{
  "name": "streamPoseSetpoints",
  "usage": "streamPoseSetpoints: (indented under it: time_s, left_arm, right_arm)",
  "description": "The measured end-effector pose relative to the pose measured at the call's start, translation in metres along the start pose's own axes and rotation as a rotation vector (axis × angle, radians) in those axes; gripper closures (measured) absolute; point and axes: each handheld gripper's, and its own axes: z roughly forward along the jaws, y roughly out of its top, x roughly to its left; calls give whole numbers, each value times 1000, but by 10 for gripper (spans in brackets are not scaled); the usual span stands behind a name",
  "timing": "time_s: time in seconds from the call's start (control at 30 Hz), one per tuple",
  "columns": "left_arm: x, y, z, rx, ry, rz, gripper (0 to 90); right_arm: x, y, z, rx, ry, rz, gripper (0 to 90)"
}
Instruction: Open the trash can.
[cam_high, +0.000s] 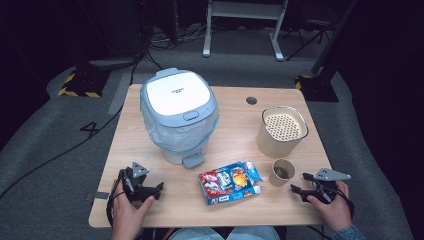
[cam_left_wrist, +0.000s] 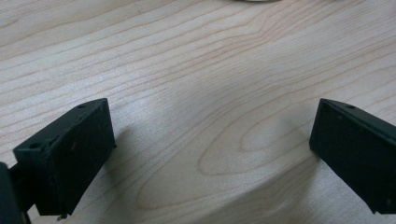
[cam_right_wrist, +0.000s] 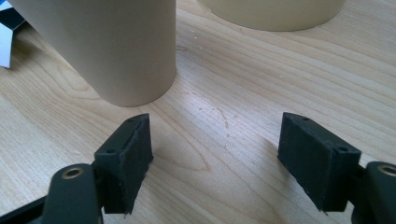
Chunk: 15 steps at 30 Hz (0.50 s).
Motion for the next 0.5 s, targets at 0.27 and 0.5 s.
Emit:
streamPoseSetpoints:
  time_s: [0.27,0.5]
  left_arm:
    - [2,0,0,1,-12,14,6]
    - [2,0,0,-3,-5,8,11]
  right_arm:
    - [0,0,0,0,3,-3,262]
    - [-1,1,1,0,6,-3,262]
